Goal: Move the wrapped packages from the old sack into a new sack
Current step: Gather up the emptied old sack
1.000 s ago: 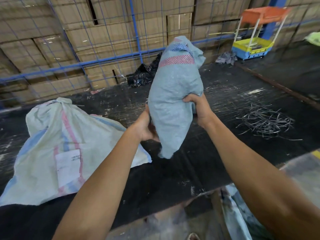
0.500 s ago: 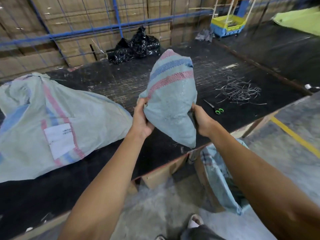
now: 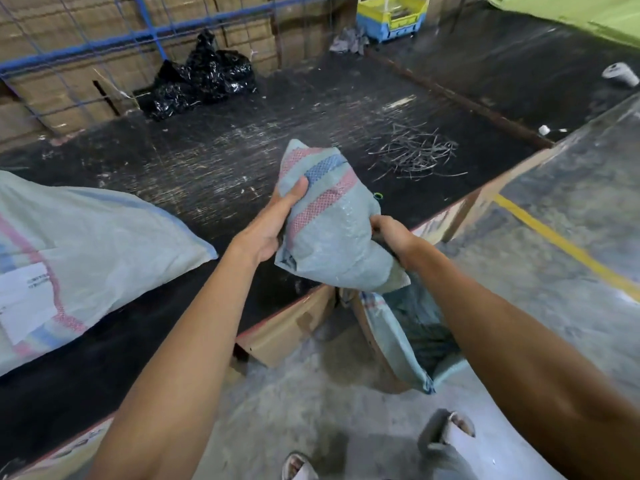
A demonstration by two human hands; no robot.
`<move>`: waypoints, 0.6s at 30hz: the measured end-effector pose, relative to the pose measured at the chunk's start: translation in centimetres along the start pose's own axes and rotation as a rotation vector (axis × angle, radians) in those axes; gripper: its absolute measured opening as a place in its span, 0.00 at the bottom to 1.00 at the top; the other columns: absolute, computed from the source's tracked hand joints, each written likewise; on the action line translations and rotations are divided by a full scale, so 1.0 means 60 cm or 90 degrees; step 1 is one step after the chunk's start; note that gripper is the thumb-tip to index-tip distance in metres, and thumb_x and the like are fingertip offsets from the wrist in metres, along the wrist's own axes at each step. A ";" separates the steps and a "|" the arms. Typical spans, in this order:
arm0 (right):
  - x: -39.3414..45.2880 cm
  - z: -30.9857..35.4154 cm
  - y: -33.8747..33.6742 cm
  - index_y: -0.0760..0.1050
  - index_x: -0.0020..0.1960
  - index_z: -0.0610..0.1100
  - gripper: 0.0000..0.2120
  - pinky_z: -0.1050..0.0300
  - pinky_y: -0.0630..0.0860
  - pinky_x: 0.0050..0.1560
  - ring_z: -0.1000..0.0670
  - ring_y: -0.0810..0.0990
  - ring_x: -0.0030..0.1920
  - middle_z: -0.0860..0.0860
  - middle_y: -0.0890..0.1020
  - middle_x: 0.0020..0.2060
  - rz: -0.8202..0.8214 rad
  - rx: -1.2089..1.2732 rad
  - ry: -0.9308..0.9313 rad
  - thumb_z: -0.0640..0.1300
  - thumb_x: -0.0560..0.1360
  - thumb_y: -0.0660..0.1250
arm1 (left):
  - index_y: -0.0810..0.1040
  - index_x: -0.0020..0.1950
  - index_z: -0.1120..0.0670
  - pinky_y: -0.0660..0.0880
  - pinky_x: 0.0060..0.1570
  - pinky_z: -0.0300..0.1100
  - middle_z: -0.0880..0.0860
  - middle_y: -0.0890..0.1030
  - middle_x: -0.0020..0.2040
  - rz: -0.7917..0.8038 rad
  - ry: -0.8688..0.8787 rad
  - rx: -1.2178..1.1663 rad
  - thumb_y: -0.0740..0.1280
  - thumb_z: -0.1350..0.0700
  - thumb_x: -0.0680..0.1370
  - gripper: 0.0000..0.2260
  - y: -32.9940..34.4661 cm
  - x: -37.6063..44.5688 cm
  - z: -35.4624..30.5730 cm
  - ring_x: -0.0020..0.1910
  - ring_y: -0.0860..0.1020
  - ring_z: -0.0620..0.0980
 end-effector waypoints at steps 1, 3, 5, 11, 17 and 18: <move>0.002 0.004 -0.022 0.72 0.44 0.44 0.06 0.52 0.70 0.45 0.43 0.75 0.40 0.42 0.75 0.37 0.004 -0.031 -0.008 0.43 0.69 0.60 | 0.76 0.67 0.48 0.81 0.45 0.42 0.50 0.85 0.55 0.013 -0.021 -0.010 0.69 0.41 0.74 0.24 0.030 0.008 0.009 0.51 0.85 0.47; 0.010 0.009 -0.083 0.73 0.45 0.43 0.05 0.55 0.70 0.42 0.47 0.75 0.37 0.44 0.76 0.35 0.013 -0.051 -0.046 0.38 0.72 0.58 | 0.81 0.59 0.49 0.80 0.47 0.44 0.51 0.87 0.51 -0.030 -0.030 -0.038 0.71 0.46 0.76 0.13 0.095 0.033 0.032 0.48 0.85 0.48; 0.021 0.003 -0.142 0.73 0.40 0.42 0.08 0.63 0.73 0.36 0.51 0.77 0.32 0.50 0.78 0.29 0.047 0.024 -0.065 0.34 0.71 0.57 | 0.83 0.54 0.50 0.79 0.50 0.47 0.53 0.87 0.50 -0.106 -0.002 -0.061 0.72 0.51 0.76 0.09 0.143 0.056 0.053 0.48 0.85 0.51; 0.050 -0.041 -0.337 0.77 0.60 0.43 0.13 0.55 0.80 0.51 0.48 0.84 0.52 0.49 0.85 0.50 0.278 0.177 0.006 0.39 0.76 0.64 | 0.84 0.52 0.56 0.80 0.52 0.53 0.57 0.85 0.48 -0.249 0.041 -0.132 0.68 0.54 0.74 0.10 0.301 0.105 0.128 0.50 0.83 0.57; 0.099 -0.119 -0.428 0.78 0.52 0.42 0.22 0.50 0.76 0.53 0.42 0.82 0.49 0.44 0.84 0.46 0.233 0.023 0.093 0.37 0.59 0.63 | 0.81 0.61 0.56 0.80 0.53 0.47 0.56 0.86 0.53 -0.289 -0.058 -0.128 0.69 0.55 0.78 0.12 0.406 0.117 0.224 0.54 0.84 0.55; 0.105 -0.143 -0.439 0.78 0.49 0.42 0.20 0.49 0.75 0.53 0.41 0.81 0.48 0.43 0.82 0.45 0.223 0.017 0.117 0.38 0.57 0.63 | 0.80 0.63 0.54 0.79 0.55 0.47 0.55 0.85 0.55 -0.276 -0.095 -0.118 0.69 0.53 0.78 0.14 0.409 0.119 0.248 0.56 0.83 0.53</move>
Point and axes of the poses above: each hand's wrist, its own x-axis towards the middle knuckle, its own y-axis out of the palm, z = x × y, the point moved 3 cm from there along x, towards the middle knuckle
